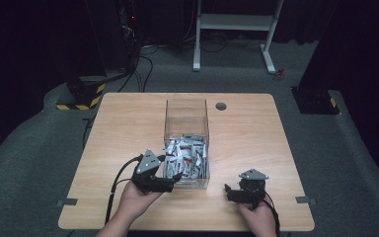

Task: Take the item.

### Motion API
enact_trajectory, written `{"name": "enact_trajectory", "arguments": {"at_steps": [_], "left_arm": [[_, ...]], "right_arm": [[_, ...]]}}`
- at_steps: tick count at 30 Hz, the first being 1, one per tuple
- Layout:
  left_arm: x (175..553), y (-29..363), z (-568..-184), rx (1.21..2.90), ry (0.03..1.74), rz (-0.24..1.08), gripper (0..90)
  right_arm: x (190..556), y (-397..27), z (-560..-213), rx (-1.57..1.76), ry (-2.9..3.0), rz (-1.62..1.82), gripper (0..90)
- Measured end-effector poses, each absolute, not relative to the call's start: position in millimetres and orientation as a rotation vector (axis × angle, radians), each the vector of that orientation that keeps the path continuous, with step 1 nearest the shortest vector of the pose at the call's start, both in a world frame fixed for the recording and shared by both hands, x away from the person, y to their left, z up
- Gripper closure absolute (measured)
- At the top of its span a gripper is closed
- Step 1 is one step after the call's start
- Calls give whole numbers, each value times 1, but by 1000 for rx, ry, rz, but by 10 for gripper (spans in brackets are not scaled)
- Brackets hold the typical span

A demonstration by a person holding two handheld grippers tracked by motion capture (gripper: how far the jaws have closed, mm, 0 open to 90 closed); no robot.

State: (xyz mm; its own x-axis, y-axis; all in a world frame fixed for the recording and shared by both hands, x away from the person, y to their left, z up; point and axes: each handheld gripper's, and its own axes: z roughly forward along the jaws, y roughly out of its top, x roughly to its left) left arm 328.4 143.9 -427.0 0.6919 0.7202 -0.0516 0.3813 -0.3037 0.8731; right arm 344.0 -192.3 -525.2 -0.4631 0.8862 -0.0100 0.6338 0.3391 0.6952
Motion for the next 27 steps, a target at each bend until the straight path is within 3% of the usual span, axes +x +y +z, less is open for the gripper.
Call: {"name": "enact_trajectory", "arguments": {"at_steps": [19,27], "left_arm": [[342,126,-433,1977,860,414,207],[345,122,-435,1983,876,430,311]], "right_arm": [[343,-192,-525,1332,2228,891,86],[343,-192,-525,1330,2228,891,87]]}}
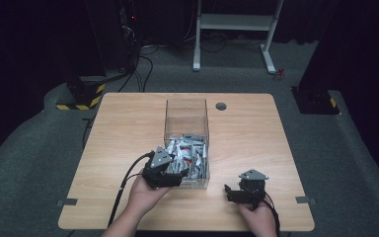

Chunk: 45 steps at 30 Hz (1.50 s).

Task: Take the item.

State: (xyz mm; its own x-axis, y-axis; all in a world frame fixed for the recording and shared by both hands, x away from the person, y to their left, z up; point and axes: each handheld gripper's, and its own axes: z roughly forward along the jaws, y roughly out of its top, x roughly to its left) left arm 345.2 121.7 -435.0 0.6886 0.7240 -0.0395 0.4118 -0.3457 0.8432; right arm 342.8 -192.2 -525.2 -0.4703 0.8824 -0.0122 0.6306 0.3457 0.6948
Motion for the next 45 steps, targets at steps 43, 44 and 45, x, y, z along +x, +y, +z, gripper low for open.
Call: {"name": "enact_trajectory", "arguments": {"at_steps": [43,44,45], "left_arm": [[345,113,-453,1992,958,388,823],[345,114,-453,1987,956,384,829],[345,115,-453,1980,954,374,845]], "right_arm": [[342,-192,-525,1322,2238,897,91],[342,-192,-525,1319,2238,897,91],[342,-192,-525,1322,2238,897,91]]}}
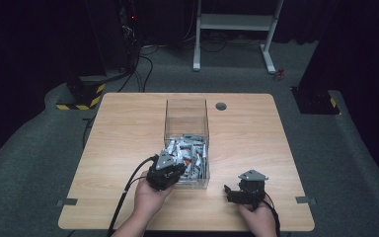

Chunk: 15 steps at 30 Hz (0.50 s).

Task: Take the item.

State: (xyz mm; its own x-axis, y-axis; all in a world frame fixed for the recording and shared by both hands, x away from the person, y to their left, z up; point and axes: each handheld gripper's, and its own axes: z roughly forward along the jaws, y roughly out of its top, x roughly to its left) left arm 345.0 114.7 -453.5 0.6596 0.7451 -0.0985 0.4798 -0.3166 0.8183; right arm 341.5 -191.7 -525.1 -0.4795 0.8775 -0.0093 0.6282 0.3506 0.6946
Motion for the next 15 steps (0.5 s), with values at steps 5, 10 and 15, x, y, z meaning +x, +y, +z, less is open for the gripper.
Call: {"name": "enact_trajectory", "arguments": {"at_steps": [5,10,15], "left_arm": [[345,118,-455,1943,951,365,896],[340,123,-452,1905,940,394,899],[336,129,-449,1875,937,410,899]], "right_arm": [[342,-192,-525,1318,2239,896,91],[342,-192,-525,1316,2240,896,91],[341,-192,-525,1315,2240,896,92]]}}
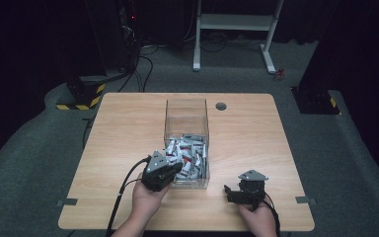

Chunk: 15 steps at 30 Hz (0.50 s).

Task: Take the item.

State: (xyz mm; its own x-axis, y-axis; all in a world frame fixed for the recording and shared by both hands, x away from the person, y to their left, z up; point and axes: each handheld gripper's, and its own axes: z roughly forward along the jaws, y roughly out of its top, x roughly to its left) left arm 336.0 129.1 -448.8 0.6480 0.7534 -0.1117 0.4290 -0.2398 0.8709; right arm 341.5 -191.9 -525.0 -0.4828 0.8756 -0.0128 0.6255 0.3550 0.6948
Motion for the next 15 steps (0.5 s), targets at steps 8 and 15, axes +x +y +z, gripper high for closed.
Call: {"name": "enact_trajectory", "arguments": {"at_steps": [8,15], "left_arm": [[333,136,-445,1842,943,408,899],[330,139,-443,1823,941,411,899]], "right_arm": [[341,-192,-525,1315,2240,896,92],[341,-192,-525,1315,2240,896,92]]}}
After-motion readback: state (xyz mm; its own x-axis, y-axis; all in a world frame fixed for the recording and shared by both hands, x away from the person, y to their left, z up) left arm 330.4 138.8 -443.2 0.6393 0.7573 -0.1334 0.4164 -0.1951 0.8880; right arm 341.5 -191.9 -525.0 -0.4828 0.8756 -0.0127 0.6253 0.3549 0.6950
